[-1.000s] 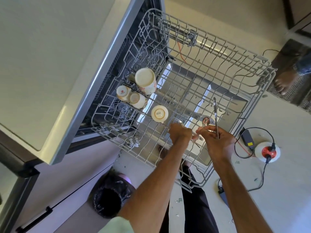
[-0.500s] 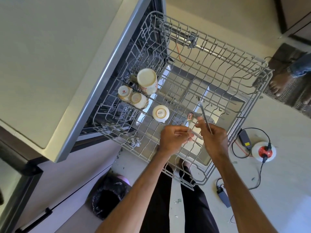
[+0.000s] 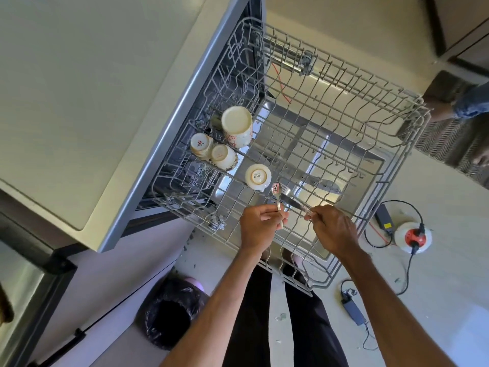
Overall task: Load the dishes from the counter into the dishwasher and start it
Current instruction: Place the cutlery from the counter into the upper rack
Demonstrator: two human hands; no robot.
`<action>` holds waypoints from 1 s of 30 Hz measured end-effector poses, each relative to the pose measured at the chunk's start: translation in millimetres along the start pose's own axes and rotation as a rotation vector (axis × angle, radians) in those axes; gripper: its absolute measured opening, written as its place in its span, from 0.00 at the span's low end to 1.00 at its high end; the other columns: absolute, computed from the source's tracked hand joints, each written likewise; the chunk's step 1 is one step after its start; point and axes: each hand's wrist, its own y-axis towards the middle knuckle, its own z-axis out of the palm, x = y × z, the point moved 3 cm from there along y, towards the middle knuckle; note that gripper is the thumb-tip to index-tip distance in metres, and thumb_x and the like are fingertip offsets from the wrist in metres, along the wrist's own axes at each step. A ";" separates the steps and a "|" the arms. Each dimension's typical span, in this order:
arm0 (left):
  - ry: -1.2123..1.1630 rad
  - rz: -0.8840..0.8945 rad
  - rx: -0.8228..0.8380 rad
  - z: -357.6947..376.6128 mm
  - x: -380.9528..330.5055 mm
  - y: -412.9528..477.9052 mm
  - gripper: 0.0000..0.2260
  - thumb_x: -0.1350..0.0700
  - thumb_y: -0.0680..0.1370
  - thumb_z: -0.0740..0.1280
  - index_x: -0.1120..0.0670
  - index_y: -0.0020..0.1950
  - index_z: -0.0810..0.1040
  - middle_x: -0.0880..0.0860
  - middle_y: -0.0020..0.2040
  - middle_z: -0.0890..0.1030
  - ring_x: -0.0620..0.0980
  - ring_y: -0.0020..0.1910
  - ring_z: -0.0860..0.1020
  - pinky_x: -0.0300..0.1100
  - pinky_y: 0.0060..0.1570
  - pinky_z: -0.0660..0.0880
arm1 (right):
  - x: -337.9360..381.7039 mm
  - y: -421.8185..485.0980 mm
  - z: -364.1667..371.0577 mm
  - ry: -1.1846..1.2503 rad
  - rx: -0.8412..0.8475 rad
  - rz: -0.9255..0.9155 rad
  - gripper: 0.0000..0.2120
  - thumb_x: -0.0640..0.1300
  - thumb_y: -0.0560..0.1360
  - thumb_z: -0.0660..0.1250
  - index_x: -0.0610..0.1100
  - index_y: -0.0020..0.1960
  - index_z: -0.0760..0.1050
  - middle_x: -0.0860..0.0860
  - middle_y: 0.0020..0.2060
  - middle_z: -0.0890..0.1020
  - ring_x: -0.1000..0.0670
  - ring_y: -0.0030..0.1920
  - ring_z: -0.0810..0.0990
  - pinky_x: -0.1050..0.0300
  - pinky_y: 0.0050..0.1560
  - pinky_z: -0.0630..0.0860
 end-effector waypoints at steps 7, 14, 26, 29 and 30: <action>0.032 -0.018 0.021 1.1 5.8 -0.1 0.04 0.63 0.75 0.73 0.55 0.47 0.85 0.54 0.42 0.87 0.52 0.41 0.86 0.51 0.48 0.83 | -4.2 31.1 20.2 -0.097 -0.022 -0.013 0.09 0.39 0.78 0.67 0.47 0.52 0.85 0.43 0.47 0.84 0.43 0.45 0.82 0.51 0.46 0.78; 0.034 -0.055 0.019 2.4 7.1 2.9 0.03 0.63 0.75 0.74 0.57 0.47 0.86 0.54 0.42 0.87 0.51 0.41 0.86 0.49 0.47 0.84 | -13.2 39.8 30.7 -0.035 -0.052 0.066 0.11 0.38 0.72 0.75 0.53 0.47 0.85 0.47 0.48 0.87 0.45 0.45 0.86 0.49 0.48 0.84; 0.003 -0.102 -0.004 20.2 15.4 14.5 0.07 0.61 0.74 0.73 0.57 0.52 0.84 0.55 0.44 0.87 0.54 0.43 0.86 0.48 0.45 0.84 | -6.7 13.5 16.4 0.334 -0.145 0.068 0.09 0.35 0.75 0.71 0.47 0.48 0.85 0.51 0.43 0.87 0.51 0.40 0.85 0.52 0.44 0.84; 0.086 -0.103 -0.092 27.6 16.0 19.3 0.05 0.56 0.72 0.76 0.51 0.46 0.86 0.49 0.42 0.87 0.49 0.43 0.85 0.44 0.41 0.83 | 6.8 -8.0 13.9 0.788 0.139 0.287 0.05 0.41 0.78 0.70 0.45 0.51 0.84 0.49 0.41 0.88 0.45 0.44 0.87 0.51 0.44 0.84; 0.061 -0.111 -0.108 30.5 14.3 18.9 0.04 0.57 0.73 0.75 0.52 0.47 0.86 0.50 0.43 0.87 0.48 0.42 0.85 0.39 0.37 0.81 | 11.1 -14.5 13.4 0.914 0.225 0.342 0.05 0.41 0.79 0.69 0.43 0.53 0.83 0.47 0.43 0.88 0.45 0.47 0.87 0.53 0.45 0.84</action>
